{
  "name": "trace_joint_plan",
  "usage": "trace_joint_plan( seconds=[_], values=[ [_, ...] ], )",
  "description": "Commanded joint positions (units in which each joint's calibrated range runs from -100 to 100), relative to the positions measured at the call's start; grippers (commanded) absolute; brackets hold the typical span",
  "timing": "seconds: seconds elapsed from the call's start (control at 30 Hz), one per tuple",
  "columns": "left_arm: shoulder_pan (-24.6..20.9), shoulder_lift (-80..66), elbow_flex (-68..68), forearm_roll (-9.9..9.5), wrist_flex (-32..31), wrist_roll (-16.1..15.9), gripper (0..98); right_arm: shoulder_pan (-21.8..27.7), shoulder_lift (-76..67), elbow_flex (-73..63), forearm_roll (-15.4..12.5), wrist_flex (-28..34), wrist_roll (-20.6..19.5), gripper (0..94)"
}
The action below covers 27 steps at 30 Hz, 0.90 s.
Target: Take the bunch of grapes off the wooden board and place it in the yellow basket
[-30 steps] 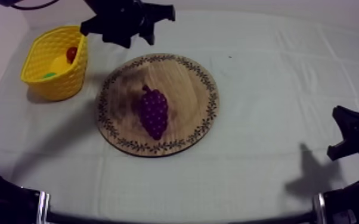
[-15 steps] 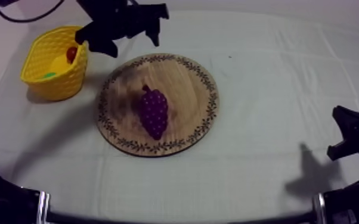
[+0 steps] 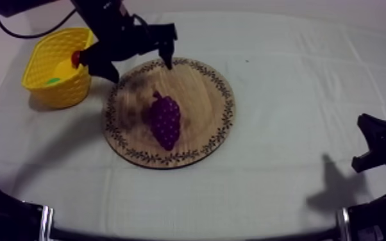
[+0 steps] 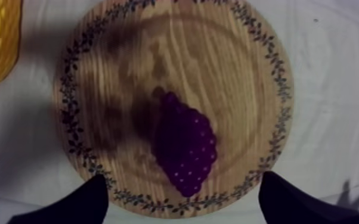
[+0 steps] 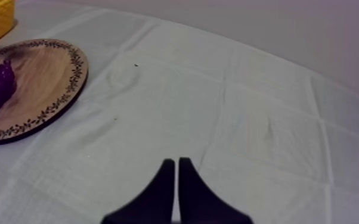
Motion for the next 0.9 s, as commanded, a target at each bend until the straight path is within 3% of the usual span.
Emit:
trace_joint_plan(
  seconds=[0.0,0.67,0.87],
  values=[
    [0.02,0.84,1.27,0.49,0.17,-0.68,96.1,0.02,-0.01,-0.03,0.01,-0.04,0.0,0.4],
    [1.57,18.96,-3.72,3.77,0.2,-0.25,96.4,0.02,-0.01,-0.03,0.01,-0.04,0.0,0.4],
    [1.3,24.52,-5.25,3.9,-4.85,-1.41,94.9,0.02,-0.01,-0.03,0.01,-0.04,0.0,0.4]
  ],
)
